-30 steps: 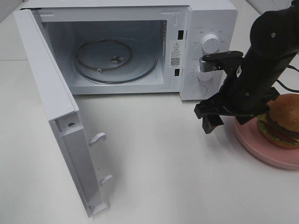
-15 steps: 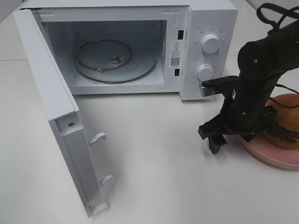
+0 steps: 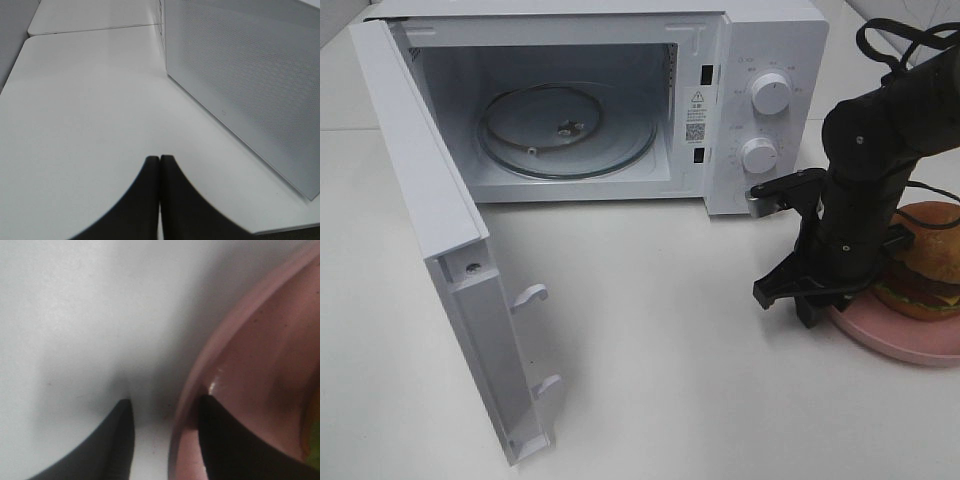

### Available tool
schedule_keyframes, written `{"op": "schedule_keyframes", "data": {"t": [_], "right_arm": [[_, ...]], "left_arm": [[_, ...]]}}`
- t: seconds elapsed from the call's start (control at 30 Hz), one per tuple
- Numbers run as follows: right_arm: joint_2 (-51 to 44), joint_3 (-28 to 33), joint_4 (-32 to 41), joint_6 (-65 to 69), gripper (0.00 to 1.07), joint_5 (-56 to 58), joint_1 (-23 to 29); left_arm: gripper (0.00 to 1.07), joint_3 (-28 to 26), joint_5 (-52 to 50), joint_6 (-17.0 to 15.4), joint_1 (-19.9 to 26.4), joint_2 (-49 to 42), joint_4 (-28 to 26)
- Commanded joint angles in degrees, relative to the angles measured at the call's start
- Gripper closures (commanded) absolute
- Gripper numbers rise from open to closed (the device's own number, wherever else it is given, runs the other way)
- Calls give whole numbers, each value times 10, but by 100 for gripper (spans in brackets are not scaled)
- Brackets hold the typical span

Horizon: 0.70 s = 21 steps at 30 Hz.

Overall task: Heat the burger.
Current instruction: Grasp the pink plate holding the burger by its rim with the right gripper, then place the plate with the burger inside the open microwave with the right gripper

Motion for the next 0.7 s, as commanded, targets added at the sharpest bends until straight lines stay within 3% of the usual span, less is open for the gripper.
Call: {"op": "schedule_keyframes", "data": {"t": [0.03, 0.07, 0.13, 0.53, 0.7], "right_arm": [[15, 5, 17, -5, 90, 0, -2], [15, 5, 11, -5, 104, 2, -2], [15, 5, 3, -5, 107, 5, -2], [-13, 6, -1, -53, 107, 23, 6], [-52, 12, -4, -65, 107, 34, 37]], "left_arm": [[106, 0, -5, 0, 2, -11, 1], [106, 0, -5, 0, 2, -11, 1], [106, 0, -5, 0, 2, -11, 1], [106, 0, -5, 0, 2, -11, 1], [106, 0, -5, 0, 2, -11, 1]]}}
